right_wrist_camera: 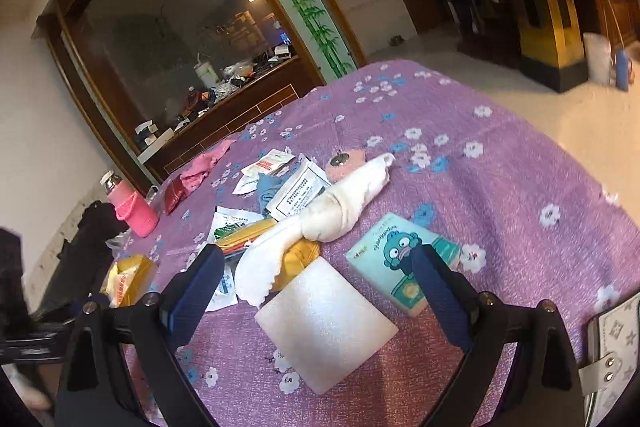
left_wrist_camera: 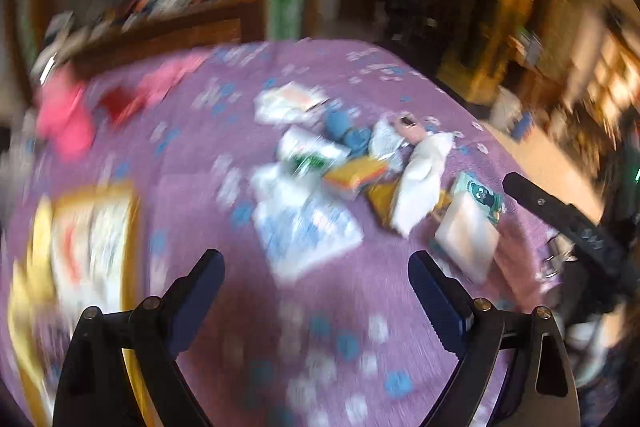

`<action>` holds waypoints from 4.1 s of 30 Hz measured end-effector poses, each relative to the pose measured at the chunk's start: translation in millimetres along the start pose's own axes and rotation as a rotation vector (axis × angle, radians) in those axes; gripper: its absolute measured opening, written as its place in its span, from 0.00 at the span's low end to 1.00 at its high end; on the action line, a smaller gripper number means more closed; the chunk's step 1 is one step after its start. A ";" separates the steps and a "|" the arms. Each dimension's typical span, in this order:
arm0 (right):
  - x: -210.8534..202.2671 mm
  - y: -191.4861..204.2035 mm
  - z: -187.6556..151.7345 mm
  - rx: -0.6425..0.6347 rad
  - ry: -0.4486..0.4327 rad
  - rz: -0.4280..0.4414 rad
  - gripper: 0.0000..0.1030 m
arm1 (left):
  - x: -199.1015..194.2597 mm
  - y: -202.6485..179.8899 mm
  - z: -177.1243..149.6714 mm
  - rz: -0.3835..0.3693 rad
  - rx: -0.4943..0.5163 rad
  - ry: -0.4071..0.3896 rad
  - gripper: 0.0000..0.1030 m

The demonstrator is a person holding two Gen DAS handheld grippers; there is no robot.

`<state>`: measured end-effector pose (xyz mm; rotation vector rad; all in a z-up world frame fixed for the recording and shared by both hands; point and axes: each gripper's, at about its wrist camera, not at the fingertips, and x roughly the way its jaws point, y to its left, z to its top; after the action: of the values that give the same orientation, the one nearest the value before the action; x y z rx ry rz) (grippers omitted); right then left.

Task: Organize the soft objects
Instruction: 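Grasp the yellow rectangular packet with the left tool, then carry the yellow packet toward the tray with the left tool while the right tool grasps the white towel, then lower the yellow packet into the tray and open the left tool while the right tool carries the towel over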

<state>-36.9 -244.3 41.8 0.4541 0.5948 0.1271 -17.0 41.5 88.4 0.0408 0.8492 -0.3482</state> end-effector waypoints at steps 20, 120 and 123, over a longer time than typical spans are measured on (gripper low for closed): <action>8.1 -12.9 -1.1 0.095 0.071 0.045 0.92 | 121.8 -59.6 39.7 0.114 0.672 0.057 0.84; 100.9 338.3 -135.4 -0.528 0.637 0.184 0.36 | -167.5 221.0 -171.7 0.084 -0.576 -0.303 0.72; 109.7 345.7 -138.9 -0.585 0.617 0.118 0.36 | -170.0 226.2 -177.9 0.081 -0.585 -0.309 0.72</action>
<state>-20.7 143.7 38.5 -0.1357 1.0904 0.5504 -178.0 334.0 73.2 -0.5093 0.6138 -0.0172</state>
